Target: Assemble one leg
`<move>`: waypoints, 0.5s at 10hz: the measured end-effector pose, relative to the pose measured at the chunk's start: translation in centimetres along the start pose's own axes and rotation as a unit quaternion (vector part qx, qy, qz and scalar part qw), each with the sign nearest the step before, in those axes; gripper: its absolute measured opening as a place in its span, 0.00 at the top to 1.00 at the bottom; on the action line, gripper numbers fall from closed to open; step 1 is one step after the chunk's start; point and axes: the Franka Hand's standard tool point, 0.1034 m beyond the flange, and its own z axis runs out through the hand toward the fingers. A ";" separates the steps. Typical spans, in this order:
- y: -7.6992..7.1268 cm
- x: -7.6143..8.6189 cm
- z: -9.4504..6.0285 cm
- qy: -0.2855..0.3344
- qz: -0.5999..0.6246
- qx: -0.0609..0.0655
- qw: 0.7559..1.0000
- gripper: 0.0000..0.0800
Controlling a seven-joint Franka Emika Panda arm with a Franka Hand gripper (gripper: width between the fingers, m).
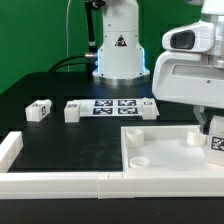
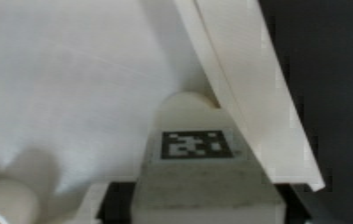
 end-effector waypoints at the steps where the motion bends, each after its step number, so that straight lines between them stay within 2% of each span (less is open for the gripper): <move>1: -0.1 0.0 0.0 0.001 0.067 0.000 0.998 0.64; 3: -0.1 0.0 0.0 0.004 0.208 0.000 0.978 0.64; 5: -0.1 0.0 0.0 0.004 0.299 0.001 0.954 0.64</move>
Offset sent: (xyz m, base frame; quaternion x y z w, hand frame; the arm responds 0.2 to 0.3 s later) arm -0.0021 0.0017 -0.0006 -0.0184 0.0132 0.2889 0.9571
